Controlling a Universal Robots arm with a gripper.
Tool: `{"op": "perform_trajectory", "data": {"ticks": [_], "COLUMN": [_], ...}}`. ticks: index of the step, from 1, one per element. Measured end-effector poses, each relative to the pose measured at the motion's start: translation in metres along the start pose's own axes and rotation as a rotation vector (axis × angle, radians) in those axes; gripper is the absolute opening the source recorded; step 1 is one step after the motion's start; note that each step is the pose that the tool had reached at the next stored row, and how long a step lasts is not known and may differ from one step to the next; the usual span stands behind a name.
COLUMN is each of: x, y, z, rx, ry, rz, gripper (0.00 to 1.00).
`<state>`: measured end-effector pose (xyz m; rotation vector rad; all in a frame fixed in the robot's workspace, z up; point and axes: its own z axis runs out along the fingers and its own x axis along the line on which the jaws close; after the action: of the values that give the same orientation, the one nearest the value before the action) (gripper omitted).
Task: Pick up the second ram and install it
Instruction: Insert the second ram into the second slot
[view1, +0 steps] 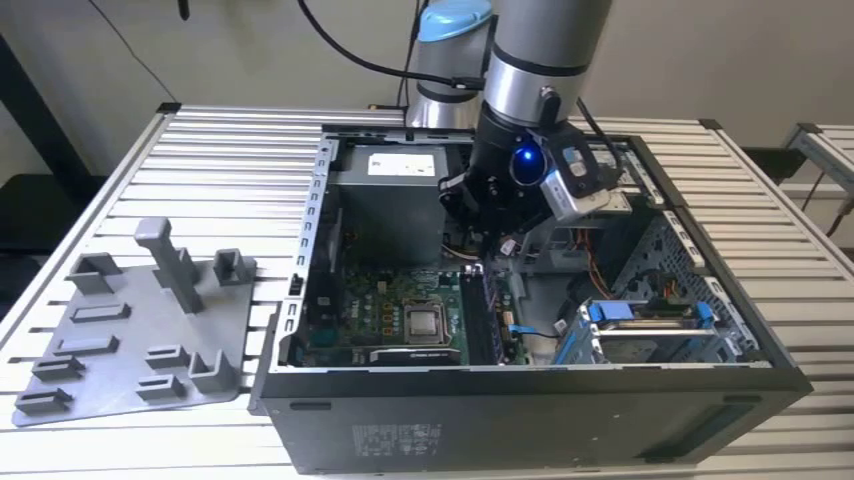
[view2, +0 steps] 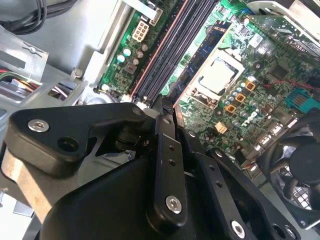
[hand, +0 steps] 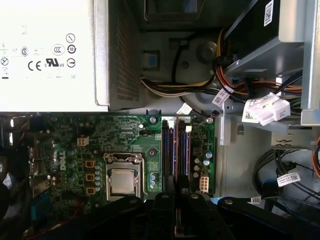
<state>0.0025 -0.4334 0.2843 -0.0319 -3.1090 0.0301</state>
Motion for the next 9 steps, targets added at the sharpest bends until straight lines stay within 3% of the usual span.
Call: {"op": "perform_trajectory", "data": {"ticks": [9], "x": [-0.0004], "y": [-0.0002], "z": [0.0144], "rx": [0.0004], "ry": [0.0045], "rz": [0.0], "gripper": [0.14]}}
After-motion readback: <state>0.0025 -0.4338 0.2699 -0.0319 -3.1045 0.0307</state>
